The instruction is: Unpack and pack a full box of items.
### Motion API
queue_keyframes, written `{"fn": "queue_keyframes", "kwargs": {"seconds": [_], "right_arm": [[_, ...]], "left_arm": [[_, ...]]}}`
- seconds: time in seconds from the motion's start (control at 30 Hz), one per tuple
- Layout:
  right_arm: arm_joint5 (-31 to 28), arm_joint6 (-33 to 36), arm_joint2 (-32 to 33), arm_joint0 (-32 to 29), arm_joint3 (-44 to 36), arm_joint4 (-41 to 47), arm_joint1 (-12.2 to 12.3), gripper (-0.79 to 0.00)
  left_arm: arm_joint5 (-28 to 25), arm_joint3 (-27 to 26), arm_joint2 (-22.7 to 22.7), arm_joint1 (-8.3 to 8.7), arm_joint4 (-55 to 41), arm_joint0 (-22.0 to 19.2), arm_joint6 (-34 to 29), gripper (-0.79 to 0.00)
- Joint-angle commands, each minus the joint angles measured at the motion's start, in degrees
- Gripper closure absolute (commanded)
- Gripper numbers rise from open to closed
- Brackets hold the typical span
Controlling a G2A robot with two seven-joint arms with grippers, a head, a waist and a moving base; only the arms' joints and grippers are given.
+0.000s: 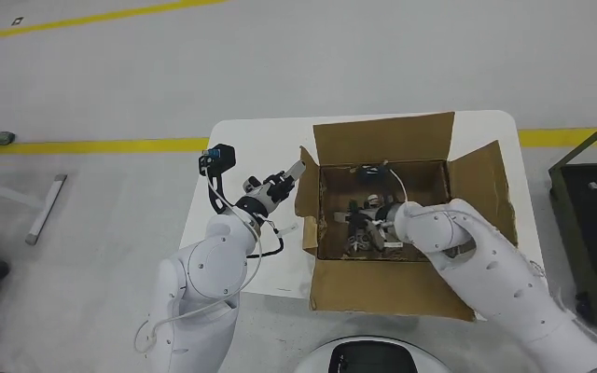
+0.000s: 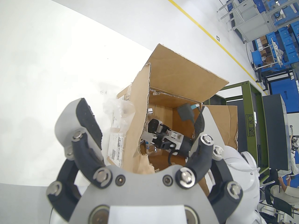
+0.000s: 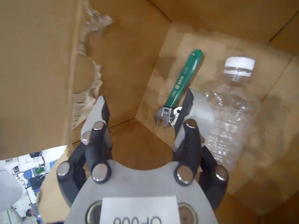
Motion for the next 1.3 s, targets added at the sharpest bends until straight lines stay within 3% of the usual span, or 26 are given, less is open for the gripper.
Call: {"fn": "queue_keyframes", "kwargs": {"seconds": [0.0, 0.07, 0.17, 0.2, 0.23, 0.27, 0.4, 0.6, 0.73, 0.93, 1.27], "right_arm": [[-1.74, 0.78, 5.18, -2.13, -4.78, 3.72, 0.78, -0.563], [-3.61, 1.67, 12.26, -5.10, -10.56, 7.25, 1.80, -0.388], [-6.55, 3.00, 25.76, -10.15, -17.82, 14.20, 3.22, -0.305], [-7.95, 2.55, 30.89, -11.87, -19.81, 16.66, 3.59, -0.228], [-9.72, 2.90, 35.10, -13.87, -20.82, 19.75, 3.86, -0.083], [-11.66, 3.53, 39.27, -15.48, -20.76, 23.28, 4.09, 0.000], [-15.52, 3.31, 52.75, -21.27, -17.72, 32.63, 4.64, 0.000], [-20.84, 2.30, 64.01, -27.52, -9.81, 44.20, 4.78, 0.000], [-20.49, 2.61, 64.71, -29.49, -4.64, 45.87, 4.96, 0.000], [-19.14, 3.95, 55.64, -27.49, -0.07, 45.01, 4.99, 0.000], [-18.15, 10.02, 41.71, -22.96, -5.56, 36.35, 5.52, 0.000]], "left_arm": [[0.00, 0.00, 0.00, 0.00, 0.00, 0.00, 0.00, -0.785], [0.00, 0.00, 0.00, 0.00, 0.00, 0.00, 0.00, -0.785], [0.00, 0.00, 0.00, 0.00, 0.00, 0.00, 0.00, -0.785], [0.00, 0.00, 0.00, 0.00, 0.00, 0.00, 0.00, -0.785], [0.00, 0.00, 0.00, 0.00, 0.00, 0.00, 0.00, -0.785], [0.00, 0.00, 0.00, 0.00, 0.00, 0.00, 0.00, -0.785], [0.00, 0.00, 0.00, 0.00, 0.00, 0.00, 0.00, -0.785], [0.00, 0.00, 0.00, 0.00, 0.00, 0.00, 0.00, -0.785], [0.00, 0.00, 0.00, 0.00, 0.00, 0.00, 0.00, -0.785], [0.00, 0.00, 0.00, 0.00, 0.00, 0.00, 0.00, -0.785], [0.00, 0.00, 0.00, 0.00, 0.00, 0.00, 0.00, -0.785]]}}
